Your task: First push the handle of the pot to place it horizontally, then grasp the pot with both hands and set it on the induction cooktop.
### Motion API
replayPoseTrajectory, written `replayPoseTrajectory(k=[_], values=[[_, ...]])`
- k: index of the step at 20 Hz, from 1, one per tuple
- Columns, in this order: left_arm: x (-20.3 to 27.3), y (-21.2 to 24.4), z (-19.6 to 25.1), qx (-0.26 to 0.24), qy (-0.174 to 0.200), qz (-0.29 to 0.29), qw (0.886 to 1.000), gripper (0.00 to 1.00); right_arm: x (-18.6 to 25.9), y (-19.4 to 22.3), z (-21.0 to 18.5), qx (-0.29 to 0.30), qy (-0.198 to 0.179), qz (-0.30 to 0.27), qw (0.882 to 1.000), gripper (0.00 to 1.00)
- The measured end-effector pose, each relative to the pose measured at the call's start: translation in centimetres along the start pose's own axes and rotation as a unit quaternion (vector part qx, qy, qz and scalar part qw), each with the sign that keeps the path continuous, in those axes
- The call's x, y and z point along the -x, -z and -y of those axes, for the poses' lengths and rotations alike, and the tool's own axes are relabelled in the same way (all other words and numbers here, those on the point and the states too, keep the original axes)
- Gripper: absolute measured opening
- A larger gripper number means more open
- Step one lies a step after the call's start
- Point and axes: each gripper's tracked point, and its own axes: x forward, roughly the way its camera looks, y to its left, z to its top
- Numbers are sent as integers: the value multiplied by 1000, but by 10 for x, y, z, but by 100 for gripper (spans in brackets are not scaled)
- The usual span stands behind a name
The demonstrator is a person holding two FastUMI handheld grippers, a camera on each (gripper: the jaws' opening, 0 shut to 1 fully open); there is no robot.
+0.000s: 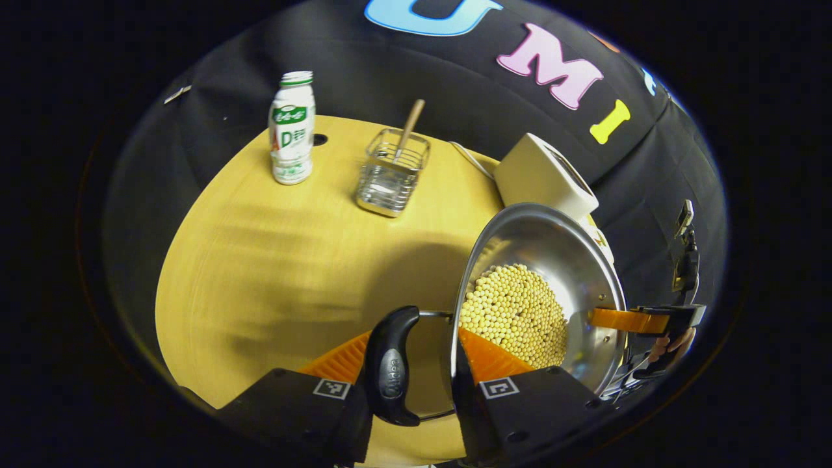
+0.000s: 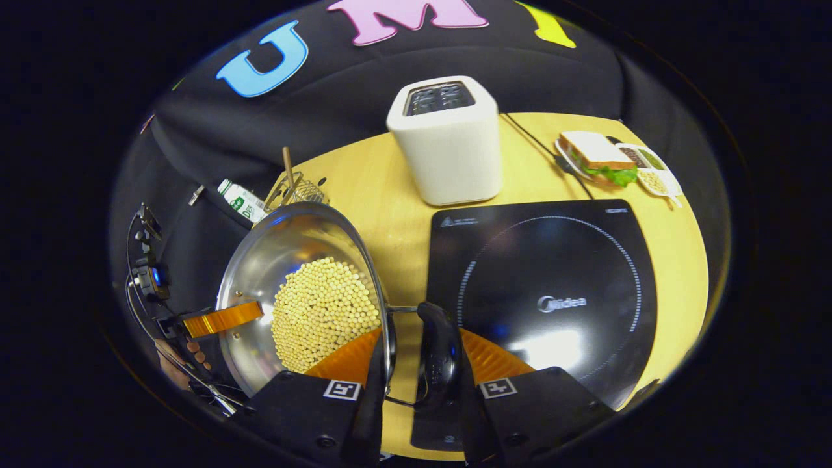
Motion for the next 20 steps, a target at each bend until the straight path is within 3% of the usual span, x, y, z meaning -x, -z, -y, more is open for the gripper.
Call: replayPoseTrajectory(k=[9,17,18,20], values=[[-22,-10,111,-26,20,-6,999,57,54,-29,105,-29,13,19,999,51],[-68,-5,186,-40,25,-22,999,57,62,-41,193,-51,28,11,998,51],[-76,-4,191,-42,24,-22,999,57,60,-42,201,-53,28,9,998,55],[-85,-3,201,-40,19,-23,999,57,58,-44,214,-55,26,4,998,51]])
